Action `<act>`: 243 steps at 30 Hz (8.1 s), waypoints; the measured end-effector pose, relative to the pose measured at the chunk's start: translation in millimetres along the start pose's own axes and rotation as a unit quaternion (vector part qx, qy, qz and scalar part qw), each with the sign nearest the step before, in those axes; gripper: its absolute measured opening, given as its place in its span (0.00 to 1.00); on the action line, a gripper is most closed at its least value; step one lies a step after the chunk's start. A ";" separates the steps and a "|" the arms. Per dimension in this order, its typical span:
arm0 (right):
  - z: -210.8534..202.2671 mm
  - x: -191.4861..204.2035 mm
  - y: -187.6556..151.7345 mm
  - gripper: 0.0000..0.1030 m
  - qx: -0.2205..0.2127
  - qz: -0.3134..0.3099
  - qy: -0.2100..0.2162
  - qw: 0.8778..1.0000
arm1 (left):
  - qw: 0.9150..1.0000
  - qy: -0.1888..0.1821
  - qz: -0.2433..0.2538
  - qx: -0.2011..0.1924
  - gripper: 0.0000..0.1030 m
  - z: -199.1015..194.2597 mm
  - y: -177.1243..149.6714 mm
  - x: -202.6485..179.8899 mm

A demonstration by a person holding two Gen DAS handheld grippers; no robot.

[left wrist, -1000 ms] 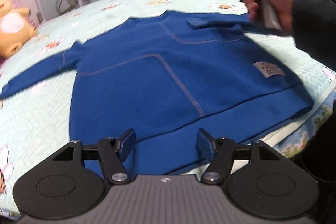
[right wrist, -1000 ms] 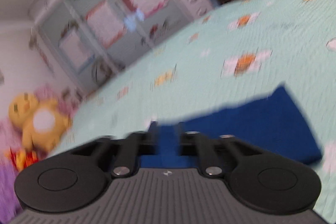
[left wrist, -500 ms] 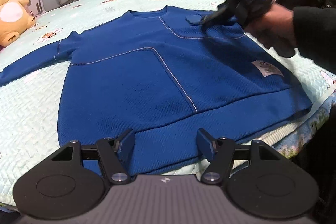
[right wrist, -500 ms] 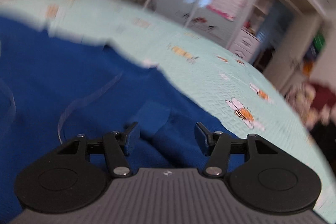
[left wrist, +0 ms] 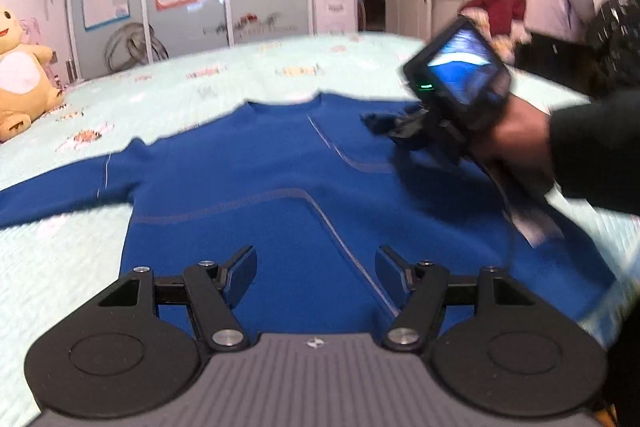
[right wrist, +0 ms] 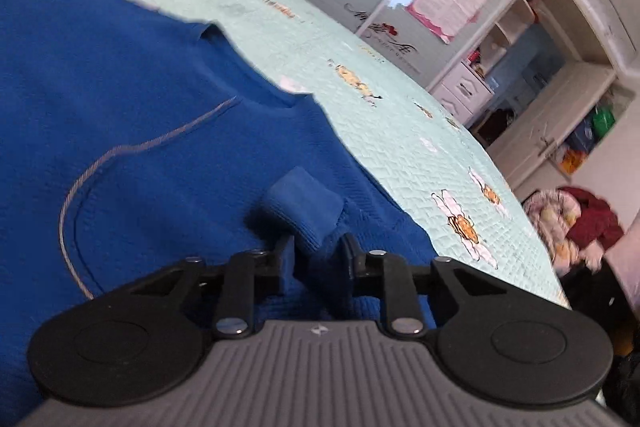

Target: Fold clothes

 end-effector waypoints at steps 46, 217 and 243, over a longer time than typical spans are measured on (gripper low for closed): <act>-19.2 -47.2 -59.0 0.23 0.093 0.273 0.014 0.957 | 0.993 -0.003 -0.113 -0.011 0.67 34.0 -13.2 63.2; -10.3 -63.1 -108.3 0.72 0.073 0.425 0.113 0.895 | 0.971 -0.176 0.111 0.116 0.68 208.4 155.2 -51.7; -18.1 -66.2 -116.3 0.72 0.062 0.453 0.116 0.882 | 0.974 -0.134 -0.182 0.008 0.69 124.9 93.5 105.0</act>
Point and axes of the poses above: each gripper's, at about its wrist camera, not at the fingertips, and z roughly the way its jaws point, x to its left, y to its top, the point moved 1 cm from there along z, roughly the way its jaws point, and after that the axes turned 7 degrees about -y, right-handed, at the moved point
